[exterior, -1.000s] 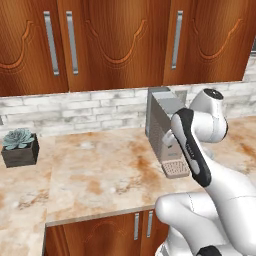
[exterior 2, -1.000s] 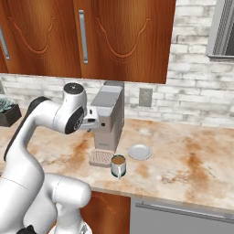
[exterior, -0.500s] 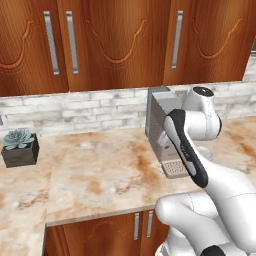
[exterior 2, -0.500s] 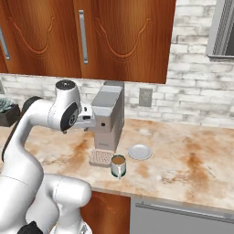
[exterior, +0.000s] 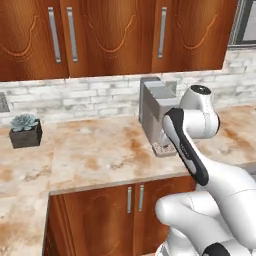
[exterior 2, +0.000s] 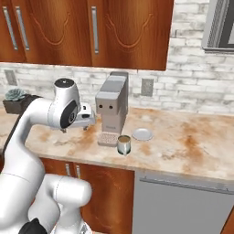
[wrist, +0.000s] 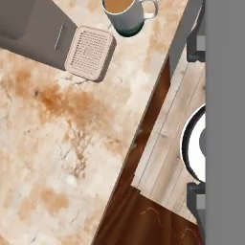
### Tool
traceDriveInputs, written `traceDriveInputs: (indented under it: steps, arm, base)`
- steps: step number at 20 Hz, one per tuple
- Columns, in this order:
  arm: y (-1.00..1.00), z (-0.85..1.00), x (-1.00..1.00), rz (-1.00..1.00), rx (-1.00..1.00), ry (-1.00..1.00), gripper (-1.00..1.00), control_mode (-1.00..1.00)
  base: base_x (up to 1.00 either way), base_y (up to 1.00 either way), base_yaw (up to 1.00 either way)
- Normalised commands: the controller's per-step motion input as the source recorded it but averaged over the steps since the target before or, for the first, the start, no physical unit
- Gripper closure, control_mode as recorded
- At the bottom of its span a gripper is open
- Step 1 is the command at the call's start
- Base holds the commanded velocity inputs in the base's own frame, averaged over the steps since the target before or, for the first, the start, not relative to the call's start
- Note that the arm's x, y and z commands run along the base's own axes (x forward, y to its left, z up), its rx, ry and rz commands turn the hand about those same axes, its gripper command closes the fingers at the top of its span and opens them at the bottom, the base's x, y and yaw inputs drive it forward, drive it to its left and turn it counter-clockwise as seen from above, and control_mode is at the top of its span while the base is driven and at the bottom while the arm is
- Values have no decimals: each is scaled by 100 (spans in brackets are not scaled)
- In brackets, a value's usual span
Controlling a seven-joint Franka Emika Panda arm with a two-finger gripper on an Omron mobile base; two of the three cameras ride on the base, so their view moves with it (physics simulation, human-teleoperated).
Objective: Take a sugar cube from the saucer and place it inside the coffee. Then, grab milk from the fridge and place it next to the coffee on the counter to sweeten the coffee.
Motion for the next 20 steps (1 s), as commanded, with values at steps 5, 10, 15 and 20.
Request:
traceDriveInputs:
  steps: [5, 10, 15, 20]
  arm:
    - [0, 0, 0, 0, 0, 0, -100, 100]
    - [0, 0, 0, 0, 0, 0, -100, 100]
    - [0, 0, 0, 0, 0, 0, -100, 100]
    - [0, 0, 0, 0, 0, 0, -100, 100]
  base:
    - [-23, -25, -55]
    - [0, -13, -87]
    - [0, -17, -87]
    - [0, -27, -83]
